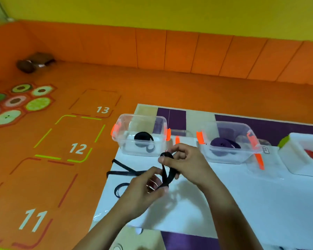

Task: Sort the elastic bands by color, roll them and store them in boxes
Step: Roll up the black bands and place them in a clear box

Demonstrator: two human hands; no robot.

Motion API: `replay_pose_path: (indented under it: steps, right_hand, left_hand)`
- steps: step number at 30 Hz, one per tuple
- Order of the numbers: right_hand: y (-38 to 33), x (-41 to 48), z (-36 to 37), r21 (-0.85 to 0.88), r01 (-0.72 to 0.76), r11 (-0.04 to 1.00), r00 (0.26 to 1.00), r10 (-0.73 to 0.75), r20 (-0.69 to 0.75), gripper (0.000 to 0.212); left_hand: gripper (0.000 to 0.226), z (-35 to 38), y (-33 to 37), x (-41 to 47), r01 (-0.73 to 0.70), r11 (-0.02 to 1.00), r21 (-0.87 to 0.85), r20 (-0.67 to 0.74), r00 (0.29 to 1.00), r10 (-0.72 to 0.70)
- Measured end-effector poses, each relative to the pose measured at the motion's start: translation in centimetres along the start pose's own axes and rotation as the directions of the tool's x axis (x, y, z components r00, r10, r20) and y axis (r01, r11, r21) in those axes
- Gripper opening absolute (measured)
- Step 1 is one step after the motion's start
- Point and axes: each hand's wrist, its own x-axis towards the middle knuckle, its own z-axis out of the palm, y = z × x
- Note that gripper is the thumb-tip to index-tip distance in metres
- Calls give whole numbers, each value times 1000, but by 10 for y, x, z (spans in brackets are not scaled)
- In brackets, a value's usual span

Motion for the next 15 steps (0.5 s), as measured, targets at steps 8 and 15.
replay_pose_path:
  steps: [8,15]
  right_hand:
    - [-38,-4,-20,199,247,948,950,-196,-245,43]
    - [6,-19,11,227,151,962,940,-210,268,40]
  left_hand:
    - [16,-25,74,17,-112,966,-234,-257,965,50]
    - [17,-35,114,26,-248,933,-261,-403,906,128]
